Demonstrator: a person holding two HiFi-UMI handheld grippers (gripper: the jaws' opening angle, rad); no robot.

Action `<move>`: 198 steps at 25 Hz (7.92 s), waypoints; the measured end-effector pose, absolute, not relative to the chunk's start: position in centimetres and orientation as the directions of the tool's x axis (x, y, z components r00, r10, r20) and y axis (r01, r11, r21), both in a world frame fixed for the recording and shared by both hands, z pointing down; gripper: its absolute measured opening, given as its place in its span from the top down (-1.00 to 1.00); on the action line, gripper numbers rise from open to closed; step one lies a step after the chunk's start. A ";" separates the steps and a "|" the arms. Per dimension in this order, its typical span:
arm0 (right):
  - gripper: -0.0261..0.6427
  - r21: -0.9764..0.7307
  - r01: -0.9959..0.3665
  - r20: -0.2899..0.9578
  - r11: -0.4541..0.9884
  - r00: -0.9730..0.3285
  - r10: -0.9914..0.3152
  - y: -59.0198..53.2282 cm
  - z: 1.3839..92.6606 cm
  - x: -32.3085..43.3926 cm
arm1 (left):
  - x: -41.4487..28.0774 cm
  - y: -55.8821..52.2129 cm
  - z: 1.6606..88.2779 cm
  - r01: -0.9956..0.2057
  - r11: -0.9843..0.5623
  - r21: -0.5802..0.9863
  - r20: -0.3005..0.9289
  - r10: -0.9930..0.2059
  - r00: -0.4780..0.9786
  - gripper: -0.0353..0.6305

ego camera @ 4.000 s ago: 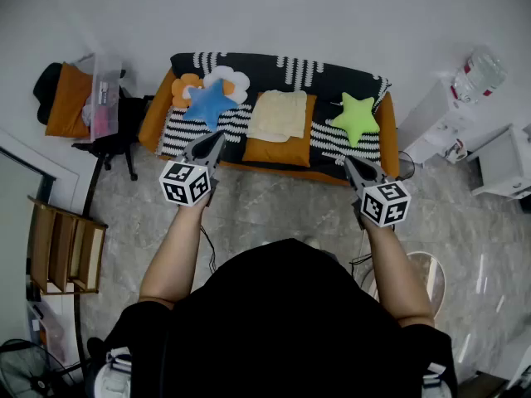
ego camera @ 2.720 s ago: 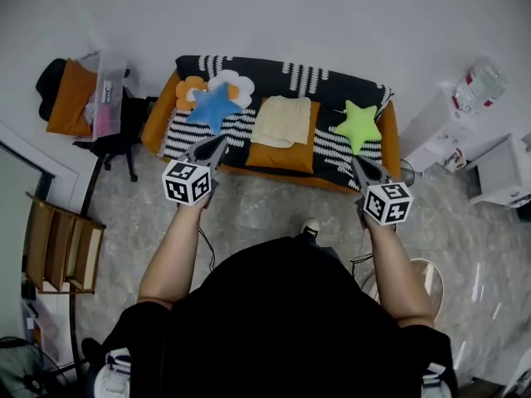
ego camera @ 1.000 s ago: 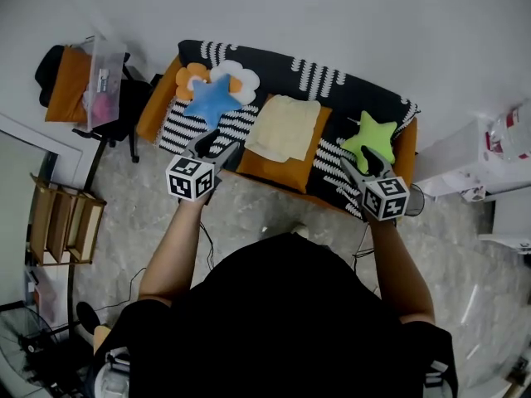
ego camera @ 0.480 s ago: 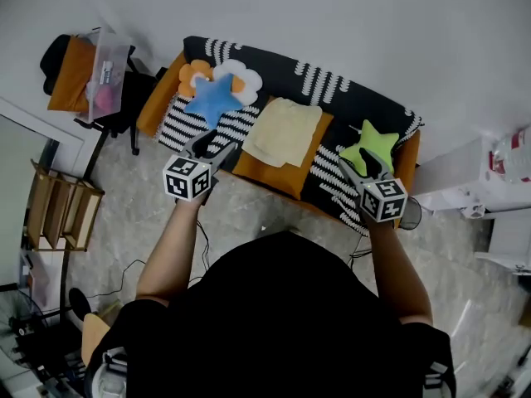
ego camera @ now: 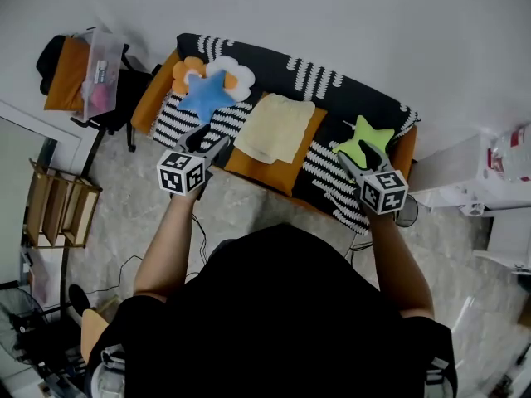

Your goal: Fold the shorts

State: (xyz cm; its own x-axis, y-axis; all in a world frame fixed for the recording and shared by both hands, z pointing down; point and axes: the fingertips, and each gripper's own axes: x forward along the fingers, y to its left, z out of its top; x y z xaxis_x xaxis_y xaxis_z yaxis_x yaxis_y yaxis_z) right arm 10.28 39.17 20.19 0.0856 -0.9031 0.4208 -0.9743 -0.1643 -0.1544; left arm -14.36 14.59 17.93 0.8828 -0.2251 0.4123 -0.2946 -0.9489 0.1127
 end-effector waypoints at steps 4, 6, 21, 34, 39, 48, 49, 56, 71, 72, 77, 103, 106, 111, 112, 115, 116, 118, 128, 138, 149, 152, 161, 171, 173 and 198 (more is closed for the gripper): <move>0.01 -0.167 -0.974 0.423 -0.154 0.070 -0.904 39.6 20.2 11.2 | -13.6 15.0 18.1 -0.303 -0.947 0.106 0.420 -0.234 0.877 0.08; 0.01 -0.163 -0.975 0.427 -0.148 0.065 -0.902 40.0 20.1 11.7 | -13.4 15.1 18.1 -0.308 -0.945 0.109 0.419 -0.238 0.876 0.08; 0.00 -0.171 -0.978 0.428 -0.118 0.034 -0.903 39.4 20.1 11.8 | -14.7 14.3 18.6 -0.353 -0.929 0.109 0.423 -0.278 0.863 0.08; 0.00 -0.146 -0.974 0.441 -0.173 0.093 -0.892 39.0 20.2 15.6 | -10.3 11.9 20.9 -0.324 -0.935 0.147 0.424 -0.236 0.874 0.09; 0.00 -0.155 -0.969 0.446 -0.194 0.107 -0.889 37.8 20.6 17.7 | -8.5 10.7 22.4 -0.308 -0.937 0.166 0.445 -0.208 0.871 0.09; 0.00 -0.173 -0.963 0.460 -0.207 0.107 -0.882 32.3 21.6 21.0 | -5.0 5.4 23.3 -0.280 -0.941 0.188 0.457 -0.169 0.873 0.09; 0.00 -0.174 -0.963 0.460 -0.207 0.106 -0.881 31.5 21.6 21.3 | -4.7 4.6 23.5 -0.282 -0.940 0.191 0.460 -0.168 0.872 0.09; 0.00 -0.163 -0.966 0.470 -0.203 0.105 -0.876 26.1 22.0 24.1 | -2.3 -1.2 24.5 -0.292 -0.934 0.204 0.473 -0.167 0.865 0.09; -0.01 -0.156 -0.972 0.525 -0.178 0.071 -0.848 13.9 24.5 26.7 | -0.2 -13.0 26.9 -0.295 -0.925 0.239 0.494 -0.146 0.857 0.09; -0.01 -0.155 -0.972 0.526 -0.177 0.070 -0.848 13.1 24.5 26.7 | -0.2 -13.6 27.1 -0.296 -0.924 0.244 0.494 -0.144 0.857 0.09; -0.01 -0.158 -0.971 0.533 -0.180 0.070 -0.844 10.1 25.2 26.7 | 0.4 -16.1 27.7 -0.274 -0.927 0.257 0.478 -0.125 0.869 0.09; 0.01 -0.003 -0.999 0.699 0.036 -0.028 -0.715 -2.7 32.3 25.1 | -8.0 -24.3 32.5 -0.412 -0.846 0.339 0.484 -0.219 0.847 0.09; 0.02 0.039 -0.994 0.723 0.101 -0.042 -0.689 -4.2 33.8 25.2 | -9.6 -24.8 33.5 -0.447 -0.828 0.339 0.503 -0.242 0.830 0.09; 0.05 0.096 -0.974 0.759 0.205 -0.062 -0.648 -6.9 36.6 25.5 | -11.8 -24.8 35.8 -0.489 -0.806 0.334 0.545 -0.258 0.797 0.09; 0.06 0.101 -0.970 0.765 0.223 -0.068 -0.640 -7.3 37.3 25.6 | -12.0 -24.8 36.4 -0.498 -0.801 0.331 0.552 -0.263 0.791 0.08; 0.10 0.110 -0.956 0.777 0.270 -0.087 -0.623 -8.4 39.7 25.8 | -12.5 -24.7 38.0 -0.520 -0.793 0.316 0.572 -0.278 0.771 0.09; 0.10 0.112 -0.951 0.781 0.288 -0.095 -0.617 -9.0 40.6 25.8 | -12.7 -24.7 38.6 -0.530 -0.789 0.310 0.580 -0.285 0.764 0.09; 0.11 0.119 -0.936 0.792 0.331 -0.111 -0.600 -10.1 42.6 25.6 | -13.3 -24.6 40.0 -0.552 -0.775 0.309 0.592 -0.298 0.749 0.09; 0.16 0.173 -0.820 0.865 0.546 -0.139 -0.483 -13.8 52.0 24.6 | -13.7 -22.2 48.1 -0.606 -0.714 0.351 0.651 -0.279 0.706 0.08; 0.22 0.171 -0.673 0.935 0.719 -0.119 -0.334 -15.6 62.1 24.2 | -12.5 -20.3 59.4 -0.630 -0.665 0.400 0.729 -0.186 0.659 0.08; 0.28 0.152 -0.440 0.984 0.885 -0.015 -0.177 -18.7 73.6 24.1 | -11.6 -18.3 70.6 -0.621 -0.638 0.455 0.743 -0.112 0.660 0.11; 0.29 0.115 -0.365 0.992 0.924 -0.003 -0.124 -19.1 76.9 23.8 | -10.7 -17.2 73.5 -0.613 -0.624 0.485 0.741 -0.080 0.667 0.11; 0.39 -0.004 -0.181 0.997 0.983 0.080 0.019 -18.8 83.7 24.0 | -9.1 -12.9 80.7 -0.549 -0.607 0.574 0.732 0.079 0.677 0.10; 0.44 -0.142 -0.001 0.965 0.990 0.221 0.139 -18.1 88.6 24.4 | -7.8 -10.0 85.4 -0.505 -0.619 0.601 0.736 0.182 0.652 0.10; 0.58 -0.174 0.017 0.958 0.985 0.236 0.165 -17.8 89.0 24.8 | -7.3 -9.5 86.1 -0.512 -0.587 0.627 0.727 0.207 0.654 0.10; 0.80 0.162 0.031 0.987 0.986 -0.028 -0.161 -20.8 76.3 22.4 | -12.3 -12.2 75.6 -0.652 -0.696 0.300 0.841 -0.128 0.525 0.79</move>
State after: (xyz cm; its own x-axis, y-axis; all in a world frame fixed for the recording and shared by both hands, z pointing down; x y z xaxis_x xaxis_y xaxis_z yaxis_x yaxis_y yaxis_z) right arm 22.42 -20.76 76.29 -0.0278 -0.1609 0.9866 0.0310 0.9863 0.1618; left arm -12.27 -12.15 75.65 0.5249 -0.1284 0.8414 -0.6518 -0.6964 0.3003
